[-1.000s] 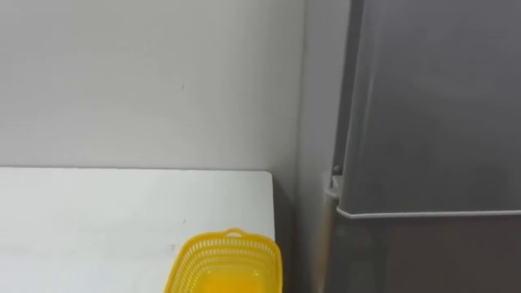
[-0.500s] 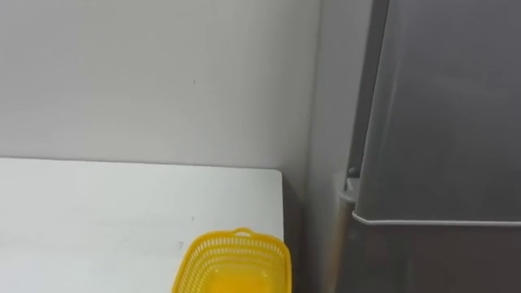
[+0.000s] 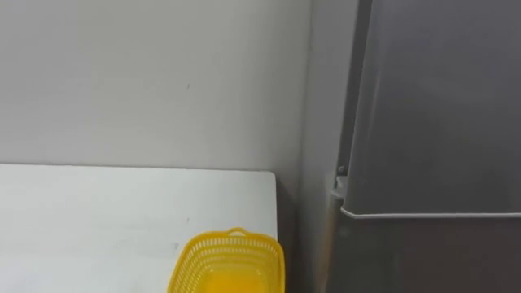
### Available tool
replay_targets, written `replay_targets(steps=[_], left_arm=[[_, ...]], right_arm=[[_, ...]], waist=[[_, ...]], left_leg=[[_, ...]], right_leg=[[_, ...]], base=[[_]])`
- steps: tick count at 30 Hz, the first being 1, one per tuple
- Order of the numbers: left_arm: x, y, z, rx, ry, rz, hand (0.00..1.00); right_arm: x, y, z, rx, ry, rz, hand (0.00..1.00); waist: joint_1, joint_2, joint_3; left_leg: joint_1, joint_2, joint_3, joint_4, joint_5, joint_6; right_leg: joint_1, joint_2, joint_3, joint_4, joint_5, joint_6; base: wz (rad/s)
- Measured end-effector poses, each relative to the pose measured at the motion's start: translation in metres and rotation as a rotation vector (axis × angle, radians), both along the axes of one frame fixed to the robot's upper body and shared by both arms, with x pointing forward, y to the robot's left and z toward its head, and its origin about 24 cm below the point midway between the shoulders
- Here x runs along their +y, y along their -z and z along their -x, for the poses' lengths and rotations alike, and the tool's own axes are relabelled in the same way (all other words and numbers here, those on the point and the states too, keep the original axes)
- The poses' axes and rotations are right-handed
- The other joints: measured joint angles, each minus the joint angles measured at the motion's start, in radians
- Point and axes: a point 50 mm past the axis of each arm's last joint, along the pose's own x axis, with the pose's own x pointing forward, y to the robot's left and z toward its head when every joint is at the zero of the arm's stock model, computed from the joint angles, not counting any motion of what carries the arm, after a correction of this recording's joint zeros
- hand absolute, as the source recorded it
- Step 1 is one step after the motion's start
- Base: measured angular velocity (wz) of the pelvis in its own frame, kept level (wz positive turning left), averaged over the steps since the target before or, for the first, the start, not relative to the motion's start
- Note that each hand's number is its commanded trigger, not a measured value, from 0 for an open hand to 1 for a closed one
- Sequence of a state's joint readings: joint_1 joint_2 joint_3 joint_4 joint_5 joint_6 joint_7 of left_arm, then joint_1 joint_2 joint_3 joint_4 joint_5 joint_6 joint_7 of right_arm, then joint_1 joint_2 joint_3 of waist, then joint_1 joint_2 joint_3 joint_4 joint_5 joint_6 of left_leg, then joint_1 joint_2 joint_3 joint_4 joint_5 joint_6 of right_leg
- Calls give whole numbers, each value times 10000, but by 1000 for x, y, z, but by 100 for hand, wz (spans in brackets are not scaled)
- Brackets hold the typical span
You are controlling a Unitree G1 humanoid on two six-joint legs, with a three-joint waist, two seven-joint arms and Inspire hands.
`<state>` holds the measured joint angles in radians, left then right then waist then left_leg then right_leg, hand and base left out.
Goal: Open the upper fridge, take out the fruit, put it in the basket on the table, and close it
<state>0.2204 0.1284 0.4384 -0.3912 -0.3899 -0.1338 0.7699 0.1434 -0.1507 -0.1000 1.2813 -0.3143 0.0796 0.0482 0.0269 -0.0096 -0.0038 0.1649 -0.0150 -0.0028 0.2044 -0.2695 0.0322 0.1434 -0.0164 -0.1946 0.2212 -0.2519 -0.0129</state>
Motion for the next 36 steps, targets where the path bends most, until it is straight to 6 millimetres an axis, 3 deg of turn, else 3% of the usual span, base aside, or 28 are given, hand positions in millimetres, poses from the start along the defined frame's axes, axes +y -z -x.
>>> replay_targets(steps=[7,11,19,25,30,36], left_arm=[[-36,-39,-39,-1852,3401,-1215,0],[-58,-53,-49,-2418,5466,-2042,0],[-98,-64,-68,-2283,8870,-3099,0],[-127,-73,-76,-2424,11289,-4094,0],[-138,-73,-75,-2368,12609,-4657,0],[-154,-71,-73,-2995,14372,-4055,0]], right_arm=[[2,0,1,136,-436,-287,0],[3,1,7,312,-474,-436,0],[3,1,13,881,-452,-516,0],[4,1,6,823,-828,-596,0],[2,1,0,735,-1002,-538,0],[-3,-1,-8,665,-1043,-338,0]], waist=[[-379,-6,54],[-741,36,61],[-933,308,59],[-1123,315,61],[-1207,356,63],[-1326,509,46]], left_leg=[[-8,1,-15,21,6,0],[-16,3,52,4,6,0],[-207,27,229,5,8,1],[-195,34,250,5,8,1],[-242,48,355,5,8,1],[-390,35,382,13,25,29]], right_leg=[[55,-7,8,-45,26,-13],[122,-2,20,-194,49,12],[-229,35,259,-141,100,19],[-219,42,313,-99,102,18],[-257,40,377,-24,101,17],[-452,17,408,-50,108,23]], base=[[0],[-1],[-9],[-3],[-1],[1]])
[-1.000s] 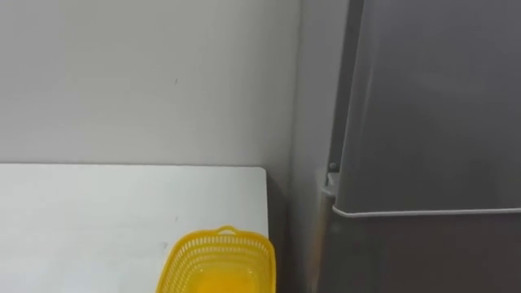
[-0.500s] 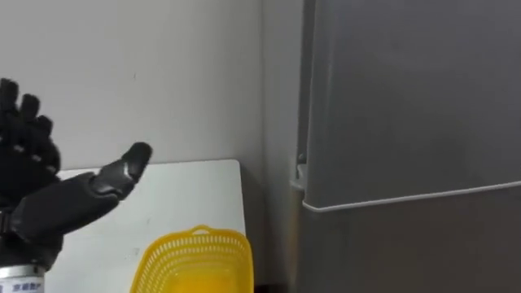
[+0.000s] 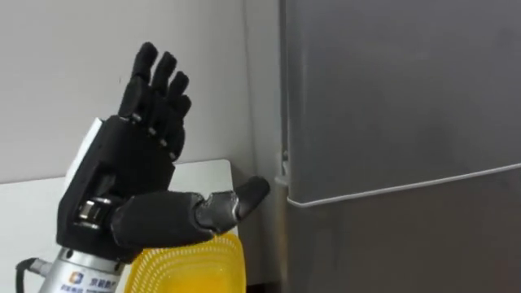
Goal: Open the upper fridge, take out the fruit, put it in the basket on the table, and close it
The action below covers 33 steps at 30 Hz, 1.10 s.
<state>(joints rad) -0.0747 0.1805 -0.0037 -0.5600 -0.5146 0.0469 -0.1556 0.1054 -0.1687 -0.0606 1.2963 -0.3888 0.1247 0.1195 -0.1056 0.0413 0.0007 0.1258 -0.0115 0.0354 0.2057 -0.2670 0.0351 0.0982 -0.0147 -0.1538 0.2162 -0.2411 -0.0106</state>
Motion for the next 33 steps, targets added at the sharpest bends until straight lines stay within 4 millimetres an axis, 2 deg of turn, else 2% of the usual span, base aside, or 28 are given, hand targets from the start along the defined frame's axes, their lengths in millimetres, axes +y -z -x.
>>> replay_targets(steps=[4,8,16,20,27,28,29,30,31,33], left_arm=[[-13,4,0,347,1086,-28,0],[-21,7,1,514,1756,-348,0],[-22,8,1,551,2081,-841,0],[-22,3,1,248,2299,-1176,0],[-23,-2,1,-8,2454,-1408,0],[-23,-2,2,-25,2492,-1442,2],[-24,-2,2,-27,2538,-1467,18],[-25,-1,2,-22,2567,-1473,25],[-25,-1,2,-13,2598,-1471,47],[-25,-1,2,-12,2596,-1472,71]], right_arm=[[0,0,-1,138,-13,98,0],[0,0,-2,132,-284,196,0],[0,0,-10,-3,-380,309,0],[0,0,-13,-87,-231,284,0],[0,0,-9,80,-38,256,0],[0,0,-8,97,-50,257,0],[0,0,-8,101,-76,265,0],[0,0,-8,106,-129,270,0],[0,0,-9,137,-278,280,0],[-1,0,-9,175,-406,297,0]], waist=[[-43,105,-21],[-54,116,-27],[-107,104,-17],[-98,94,-10],[-101,93,-10],[-107,92,-9],[-125,90,-8],[-127,93,-5],[-129,94,-2],[-130,98,3]], left_leg=[[45,2,9,-1,5,0],[47,18,8,-6,8,-5],[47,10,30,-9,8,-5],[51,7,32,-11,8,-5],[51,9,33,-10,8,-5],[51,8,34,-10,8,-5],[51,7,34,-11,8,-5],[49,6,34,-10,8,-5],[47,3,28,-10,8,-5],[47,0,17,-9,8,-5]], right_leg=[[-6,14,-7,35,4,-2],[-7,11,-5,38,4,-4],[-6,4,9,29,4,-4],[2,10,13,23,4,-3],[3,12,16,22,4,-4],[0,17,23,22,4,-3],[2,12,16,20,4,-3],[4,12,11,18,4,-3],[11,10,-1,5,5,-2],[52,6,-40,-48,11,6]], base=[[0],[0],[0],[0],[0],[0],[0],[0],[4],[6]])
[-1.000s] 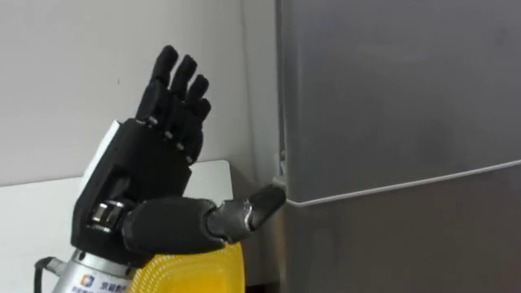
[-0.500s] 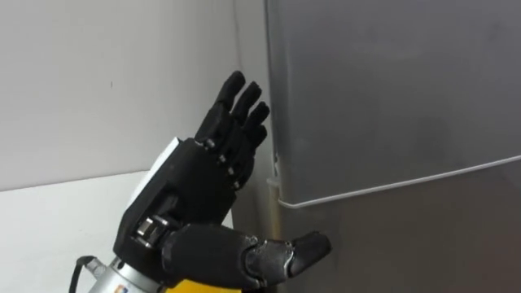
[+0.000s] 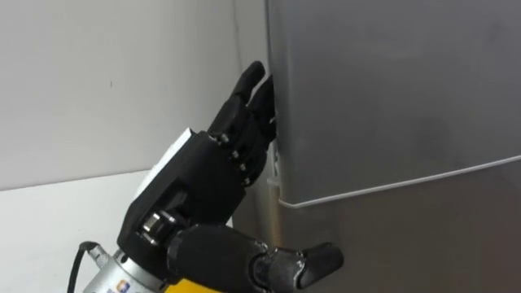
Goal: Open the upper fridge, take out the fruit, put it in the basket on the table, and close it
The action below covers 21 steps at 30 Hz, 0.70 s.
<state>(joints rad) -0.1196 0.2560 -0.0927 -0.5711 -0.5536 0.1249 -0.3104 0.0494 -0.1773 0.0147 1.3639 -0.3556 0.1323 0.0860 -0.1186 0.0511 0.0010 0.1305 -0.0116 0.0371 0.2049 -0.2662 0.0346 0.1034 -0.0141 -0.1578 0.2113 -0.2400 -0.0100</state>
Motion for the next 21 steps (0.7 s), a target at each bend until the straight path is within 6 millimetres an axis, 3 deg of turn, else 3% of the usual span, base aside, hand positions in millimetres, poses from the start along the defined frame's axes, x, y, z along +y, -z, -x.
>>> replay_targets(steps=[1,2,7,8,9,10,21], left_arm=[[1,0,0,-3,-53,16,96],[3,-1,-1,0,-207,58,100],[6,-2,-2,-11,-430,165,100],[5,-2,-1,-8,-376,181,93],[4,-2,-1,-15,-370,186,17],[3,-1,-1,22,-277,157,0],[-6,1,1,29,333,60,0]], right_arm=[[0,0,0,12,-48,14,0],[-1,0,0,6,-52,33,0],[-4,-1,-1,66,-286,82,0],[-4,-1,0,139,-416,61,0],[-4,-1,0,165,-424,33,0],[-4,-1,0,207,-450,-38,0],[-4,-1,-1,340,-605,-39,0]], waist=[[14,9,5],[42,20,19],[87,42,42],[88,43,44],[91,43,48],[92,44,48],[130,49,49]], left_leg=[[-2,0,1,0,0,0],[-13,0,1,0,0,0],[-54,-11,-100,0,0,0],[-49,-11,-91,-8,0,0],[-39,-10,-84,-9,0,0],[-18,-9,-77,-13,0,0],[-7,-8,172,3,14,24]], right_leg=[[27,-4,-25,-45,15,2],[36,-3,-67,-65,25,7],[51,-17,-179,-92,33,21],[119,-25,-193,-88,33,21],[132,-25,-197,-89,33,21],[157,-24,-203,-90,33,21],[151,-28,-120,-113,36,29]], base=[[8],[8],[6],[6],[5],[0],[0]])
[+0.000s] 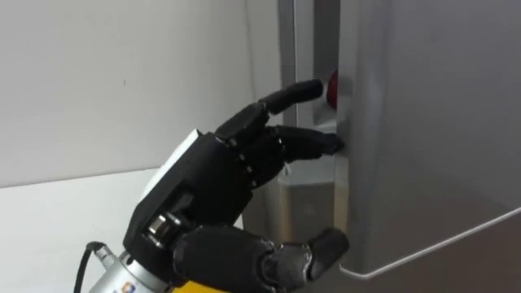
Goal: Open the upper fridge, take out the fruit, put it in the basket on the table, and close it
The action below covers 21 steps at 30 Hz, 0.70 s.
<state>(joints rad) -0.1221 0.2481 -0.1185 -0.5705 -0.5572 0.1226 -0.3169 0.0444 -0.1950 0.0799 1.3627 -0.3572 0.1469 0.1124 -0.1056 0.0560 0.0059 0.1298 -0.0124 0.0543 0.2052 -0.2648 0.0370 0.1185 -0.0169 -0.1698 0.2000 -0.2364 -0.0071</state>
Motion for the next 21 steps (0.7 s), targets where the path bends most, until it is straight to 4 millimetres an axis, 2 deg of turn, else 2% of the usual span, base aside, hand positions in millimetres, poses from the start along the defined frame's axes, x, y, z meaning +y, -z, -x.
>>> replay_targets(steps=[7,21], left_arm=[[-1,0,0,16,62,-9,0],[-2,0,1,-8,114,-13,0]], right_arm=[[0,0,0,21,-73,14,0],[-1,0,-2,-22,-167,25,0]], waist=[[6,78,-52],[12,40,-53]], left_leg=[[1,-5,11,3,28,43],[-18,1,78,-1,27,43]], right_leg=[[19,14,20,-120,116,35],[-38,10,32,-94,121,33]], base=[[0],[0]])
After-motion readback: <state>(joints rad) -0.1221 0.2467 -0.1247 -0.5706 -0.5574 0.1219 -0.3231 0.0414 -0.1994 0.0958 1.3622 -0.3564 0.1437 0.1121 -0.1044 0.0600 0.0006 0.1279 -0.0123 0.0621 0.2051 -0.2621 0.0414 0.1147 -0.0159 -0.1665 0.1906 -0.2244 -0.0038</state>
